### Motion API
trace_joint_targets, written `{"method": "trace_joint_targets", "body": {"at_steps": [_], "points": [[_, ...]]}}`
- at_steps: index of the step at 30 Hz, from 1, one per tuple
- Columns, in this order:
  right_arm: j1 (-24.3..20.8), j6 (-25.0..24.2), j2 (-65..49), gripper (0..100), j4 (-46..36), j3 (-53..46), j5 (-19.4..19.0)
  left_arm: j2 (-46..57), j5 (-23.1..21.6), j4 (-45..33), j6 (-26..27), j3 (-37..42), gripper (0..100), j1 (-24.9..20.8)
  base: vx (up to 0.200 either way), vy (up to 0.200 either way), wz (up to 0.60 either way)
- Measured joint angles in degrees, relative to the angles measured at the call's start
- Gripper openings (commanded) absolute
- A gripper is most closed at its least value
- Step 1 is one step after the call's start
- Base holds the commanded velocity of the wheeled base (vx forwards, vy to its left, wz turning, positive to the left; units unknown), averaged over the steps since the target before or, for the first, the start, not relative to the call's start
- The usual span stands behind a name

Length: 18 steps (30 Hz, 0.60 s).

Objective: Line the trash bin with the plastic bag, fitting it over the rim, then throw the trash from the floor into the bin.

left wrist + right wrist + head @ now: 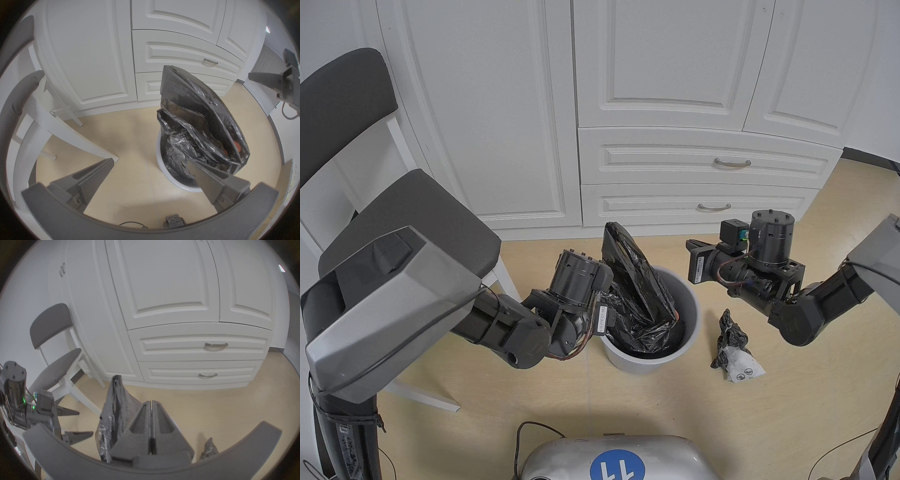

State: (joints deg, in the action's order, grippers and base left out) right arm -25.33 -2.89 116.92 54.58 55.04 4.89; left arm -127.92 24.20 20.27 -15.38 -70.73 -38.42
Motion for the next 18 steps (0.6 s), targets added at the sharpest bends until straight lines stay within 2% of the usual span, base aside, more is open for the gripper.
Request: {"method": "trace_joint_targets", "body": {"at_steps": [3, 8, 12, 18], "points": [[-1.51, -1.07, 2.07, 0, 2.71, 0.28, 0.09, -0.48, 0.0, 2.17, 0.15, 1.02, 100, 0.48, 0.0, 0.0, 0.0], [-3.44, -4.79, 3.3, 0, 0.49, 0.72, -0.6, -0.39, 0.02, 4.06, 0.34, 2.4, 100, 0.74, 0.0, 0.0, 0.0], [-4.02, -8.72, 2.88, 0, -3.73, 2.01, -1.67, 0.1, 0.02, 4.19, 0.34, 3.45, 100, 0.76, 0.0, 0.0, 0.0], [-4.24, -17.03, 0.91, 0, -15.65, 6.17, -4.68, 0.77, 0.02, 4.3, 0.3, 4.13, 100, 0.8, 0.0, 0.0, 0.0]]}}
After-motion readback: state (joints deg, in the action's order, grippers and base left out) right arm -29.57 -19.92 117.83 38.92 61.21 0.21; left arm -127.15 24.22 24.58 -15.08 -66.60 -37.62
